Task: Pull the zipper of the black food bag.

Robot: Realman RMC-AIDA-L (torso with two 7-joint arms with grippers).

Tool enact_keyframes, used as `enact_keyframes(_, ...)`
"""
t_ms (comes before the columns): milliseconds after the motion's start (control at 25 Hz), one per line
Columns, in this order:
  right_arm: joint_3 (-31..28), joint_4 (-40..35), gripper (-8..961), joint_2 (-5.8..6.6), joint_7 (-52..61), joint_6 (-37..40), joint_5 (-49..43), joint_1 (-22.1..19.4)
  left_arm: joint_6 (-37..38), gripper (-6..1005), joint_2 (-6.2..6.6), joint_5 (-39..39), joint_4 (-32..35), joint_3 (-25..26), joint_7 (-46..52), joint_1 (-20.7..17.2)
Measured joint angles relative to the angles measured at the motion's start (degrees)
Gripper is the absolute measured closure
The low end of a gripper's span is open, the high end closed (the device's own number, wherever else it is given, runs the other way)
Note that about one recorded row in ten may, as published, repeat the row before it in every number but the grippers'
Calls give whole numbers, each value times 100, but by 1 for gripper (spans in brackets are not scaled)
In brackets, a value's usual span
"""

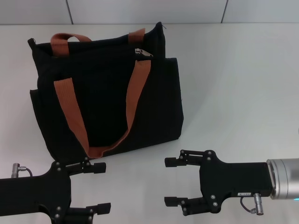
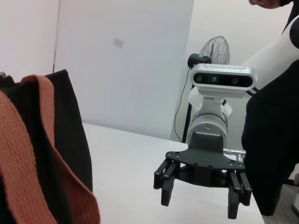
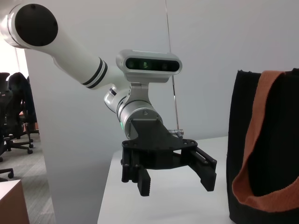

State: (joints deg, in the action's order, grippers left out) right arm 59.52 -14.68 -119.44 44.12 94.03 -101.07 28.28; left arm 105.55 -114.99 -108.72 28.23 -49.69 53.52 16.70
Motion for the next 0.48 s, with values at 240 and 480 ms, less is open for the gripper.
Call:
enact_keyframes(240, -3, 0, 170, 0, 0, 11, 3, 3, 0, 172, -11, 11, -2, 14, 0, -2)
enact_keyframes(480, -11, 0, 170, 2, 0, 22, 10, -15, 16, 172, -15, 20, -2, 14, 0, -20)
